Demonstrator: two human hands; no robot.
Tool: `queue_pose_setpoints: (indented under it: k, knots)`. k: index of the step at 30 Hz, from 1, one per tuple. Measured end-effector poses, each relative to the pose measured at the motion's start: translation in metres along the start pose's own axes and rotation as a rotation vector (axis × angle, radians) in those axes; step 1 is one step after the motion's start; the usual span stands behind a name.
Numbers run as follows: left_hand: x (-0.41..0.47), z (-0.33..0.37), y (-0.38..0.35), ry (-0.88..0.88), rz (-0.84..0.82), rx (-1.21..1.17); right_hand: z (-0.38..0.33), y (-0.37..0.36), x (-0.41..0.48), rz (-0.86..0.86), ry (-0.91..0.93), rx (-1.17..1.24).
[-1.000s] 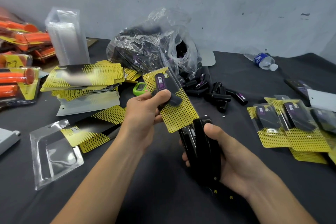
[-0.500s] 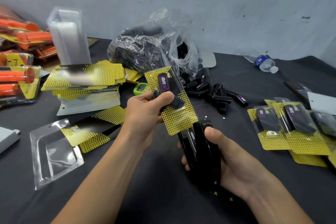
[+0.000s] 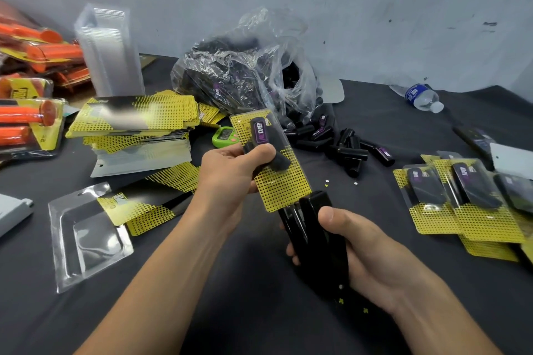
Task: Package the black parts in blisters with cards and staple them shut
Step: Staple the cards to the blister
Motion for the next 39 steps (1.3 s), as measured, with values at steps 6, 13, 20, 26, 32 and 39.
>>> queue_pose_setpoints:
  k: [6,13,20,26,32,39]
  knots:
    - [-0.004,-0.006,-0.007,0.001,-0.077,0.061,0.0,-0.002,0.001,0.051,0.007,0.042]
    - [-0.007,-0.009,-0.01,-0.011,-0.106,0.065,-0.001,-0.008,0.001,0.055,0.006,0.045]
    - [-0.007,-0.011,-0.012,0.003,-0.083,0.051,-0.002,-0.01,0.003,0.103,-0.001,0.055]
    - [-0.007,-0.012,-0.012,-0.004,-0.064,0.079,-0.002,-0.014,0.004,0.136,-0.007,0.045]
    - [-0.007,-0.011,-0.012,-0.018,-0.041,0.088,-0.002,-0.014,0.004,0.155,-0.009,0.037]
    - [-0.007,-0.01,-0.012,-0.018,-0.047,0.088,-0.001,-0.014,0.005,0.175,-0.012,0.054]
Point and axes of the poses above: each hand's wrist, its own x-axis towards the middle knuckle, its own y-axis out of the back of the hand, z = x × y, the point moved 1 cm from there along x, towards the middle knuckle, and after that the axes turned 5 degrees about -z, right-handed, at the moved point
